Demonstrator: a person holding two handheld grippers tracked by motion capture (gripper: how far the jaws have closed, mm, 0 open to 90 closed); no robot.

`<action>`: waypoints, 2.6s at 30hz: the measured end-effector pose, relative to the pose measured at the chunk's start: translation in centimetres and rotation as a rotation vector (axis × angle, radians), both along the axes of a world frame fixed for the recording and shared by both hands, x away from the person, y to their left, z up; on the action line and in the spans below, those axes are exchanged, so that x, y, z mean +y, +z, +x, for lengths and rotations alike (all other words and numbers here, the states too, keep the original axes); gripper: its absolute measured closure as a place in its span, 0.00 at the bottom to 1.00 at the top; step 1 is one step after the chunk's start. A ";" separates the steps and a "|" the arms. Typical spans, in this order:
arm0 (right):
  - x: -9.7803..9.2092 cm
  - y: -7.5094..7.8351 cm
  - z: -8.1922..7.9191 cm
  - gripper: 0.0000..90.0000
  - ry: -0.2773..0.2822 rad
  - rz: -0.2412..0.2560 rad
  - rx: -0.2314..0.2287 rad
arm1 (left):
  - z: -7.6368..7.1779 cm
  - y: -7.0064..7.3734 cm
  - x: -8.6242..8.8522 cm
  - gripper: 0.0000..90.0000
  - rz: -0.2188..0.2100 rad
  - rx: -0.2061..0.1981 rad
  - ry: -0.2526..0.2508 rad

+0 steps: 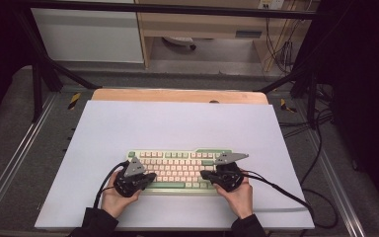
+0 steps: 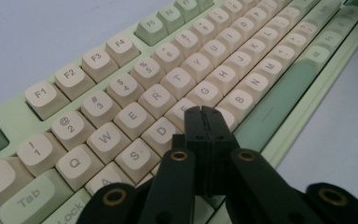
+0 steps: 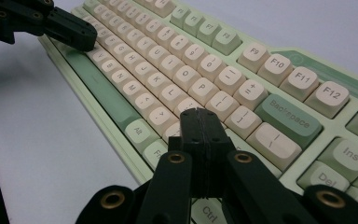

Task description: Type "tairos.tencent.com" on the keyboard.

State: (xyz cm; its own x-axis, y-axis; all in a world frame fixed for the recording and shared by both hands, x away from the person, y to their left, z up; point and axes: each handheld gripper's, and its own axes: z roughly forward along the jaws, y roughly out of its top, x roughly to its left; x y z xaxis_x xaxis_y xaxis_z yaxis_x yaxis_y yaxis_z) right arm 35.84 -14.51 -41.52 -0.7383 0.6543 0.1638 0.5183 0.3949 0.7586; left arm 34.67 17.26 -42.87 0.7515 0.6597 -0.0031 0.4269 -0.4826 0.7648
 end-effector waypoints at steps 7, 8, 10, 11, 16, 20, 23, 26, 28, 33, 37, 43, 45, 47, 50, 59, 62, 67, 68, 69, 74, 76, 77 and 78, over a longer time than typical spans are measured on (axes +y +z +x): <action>0.0 0.0 0.0 1.00 0.002 -0.002 -0.001 | -0.1 0.3 0.5 1.00 -0.006 -0.005 0.003; 0.0 0.0 0.0 1.00 0.003 -0.002 -0.003 | -0.1 0.3 0.6 1.00 -0.008 -0.007 0.004; 0.0 0.0 0.0 1.00 0.004 -0.002 -0.002 | -0.2 0.4 0.7 1.00 -0.011 -0.008 0.006; 0.0 0.0 0.0 1.00 0.005 -0.003 -0.003 | -0.2 0.5 0.8 1.00 -0.012 -0.010 0.007; 0.0 0.0 0.0 1.00 0.006 -0.001 -0.001 | -0.1 0.8 1.1 1.00 -0.018 -0.015 0.017; 0.0 0.0 0.0 1.00 0.007 -0.002 0.000 | -0.1 1.0 1.2 1.00 -0.021 -0.019 0.020; 0.0 0.0 0.0 1.00 0.007 -0.002 -0.002 | 0.0 1.1 1.3 1.00 -0.022 -0.019 0.026; 0.0 -0.1 0.0 1.00 0.006 -0.002 0.002 | 0.2 1.3 1.4 1.00 -0.021 -0.020 0.030; 0.0 -0.1 0.0 1.00 0.009 -0.005 0.000 | 0.2 1.4 1.4 1.00 -0.022 -0.022 0.035; 0.0 -0.1 0.0 1.00 0.008 -0.005 0.001 | 0.5 1.5 1.2 1.00 -0.017 -0.025 0.039; 0.0 -0.1 0.0 1.00 0.008 -0.006 0.000 | 0.8 1.6 0.9 1.00 -0.013 -0.024 0.044; 0.0 -0.1 0.0 1.00 0.008 -0.005 0.003 | 1.6 1.6 0.5 1.00 -0.002 -0.024 0.054; 0.0 -0.1 0.0 1.00 0.008 -0.005 0.003 | 1.8 1.6 0.3 1.00 -0.001 -0.025 0.057; 0.1 -0.1 0.0 1.00 0.009 -0.004 0.004 | 2.0 1.6 0.1 1.00 -0.002 -0.023 0.061; 0.1 -0.1 0.0 1.00 0.008 -0.004 0.005 | 2.2 1.4 0.0 1.00 0.004 -0.022 0.065; 0.1 -0.2 0.0 1.00 0.009 -0.006 0.005 | 2.8 0.8 0.0 1.00 0.015 -0.017 0.085; 0.1 -0.2 0.0 1.00 0.007 -0.006 0.005 | 3.0 0.6 0.1 1.00 0.018 -0.014 0.088; 0.1 -0.2 0.0 1.00 0.007 -0.006 0.004 | 3.0 0.3 0.1 1.00 0.022 -0.010 0.091; 0.1 -0.2 0.0 1.00 0.007 -0.007 0.003 | 3.0 0.3 0.2 1.00 0.024 -0.009 0.091; 0.1 -0.1 0.0 1.00 0.008 -0.007 0.002 | 3.1 0.2 0.2 1.00 0.024 -0.009 0.091; 0.0 -0.1 0.0 1.00 0.008 -0.008 0.001 | 3.0 0.2 0.2 1.00 0.021 -0.011 0.089; 0.1 -0.2 0.0 1.00 0.008 -0.008 0.003 | 3.0 0.1 0.2 1.00 0.021 -0.011 0.088; 0.1 -0.2 0.0 1.00 0.007 -0.008 0.002 | 3.0 0.1 0.2 1.00 0.021 -0.011 0.088; 0.0 -0.2 0.0 1.00 0.007 -0.008 0.003 | 3.0 0.1 0.2 1.00 0.021 -0.011 0.087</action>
